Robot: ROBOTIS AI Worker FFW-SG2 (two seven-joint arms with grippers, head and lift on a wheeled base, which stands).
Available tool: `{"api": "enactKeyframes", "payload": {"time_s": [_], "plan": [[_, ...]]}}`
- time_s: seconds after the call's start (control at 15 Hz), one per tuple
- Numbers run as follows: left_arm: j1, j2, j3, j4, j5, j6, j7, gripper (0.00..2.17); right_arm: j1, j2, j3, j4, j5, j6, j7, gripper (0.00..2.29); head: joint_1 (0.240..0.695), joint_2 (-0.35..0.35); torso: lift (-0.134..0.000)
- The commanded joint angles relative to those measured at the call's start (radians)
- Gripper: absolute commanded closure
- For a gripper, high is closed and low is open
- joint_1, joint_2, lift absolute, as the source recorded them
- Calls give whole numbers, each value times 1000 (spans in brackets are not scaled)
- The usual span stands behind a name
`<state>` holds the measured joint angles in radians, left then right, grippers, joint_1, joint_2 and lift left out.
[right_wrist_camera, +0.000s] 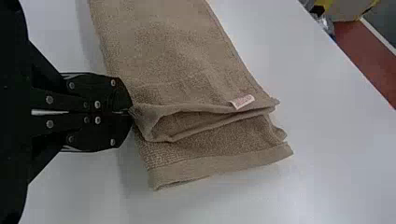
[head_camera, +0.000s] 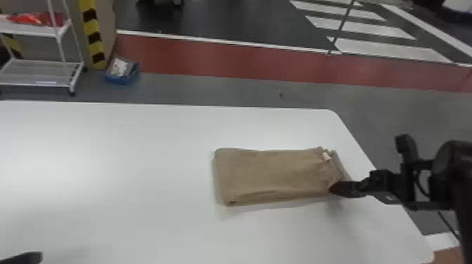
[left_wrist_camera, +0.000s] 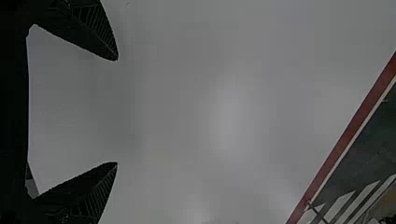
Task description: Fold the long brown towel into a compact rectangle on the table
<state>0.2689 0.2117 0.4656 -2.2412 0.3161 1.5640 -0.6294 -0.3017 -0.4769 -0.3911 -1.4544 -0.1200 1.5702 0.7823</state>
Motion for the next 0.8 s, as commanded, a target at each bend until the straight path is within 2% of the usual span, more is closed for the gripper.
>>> {"api": "enactKeyframes", "payload": {"time_s": [0.0, 0.4, 0.73], "plan": [[-2, 0, -1, 0, -2, 7, 0, 80, 21, 26, 1, -99, -37, 2, 2, 1301, 695, -213, -123], [-17, -2, -2, 18, -6, 7, 7, 80, 39, 81, 89, -216, -43, 2, 6, 1301, 695, -122, -123], [-34, -9, -13, 28, -20, 7, 13, 80, 64, 113, 175, -284, -43, 2, 9, 1301, 695, -47, -123]]}}
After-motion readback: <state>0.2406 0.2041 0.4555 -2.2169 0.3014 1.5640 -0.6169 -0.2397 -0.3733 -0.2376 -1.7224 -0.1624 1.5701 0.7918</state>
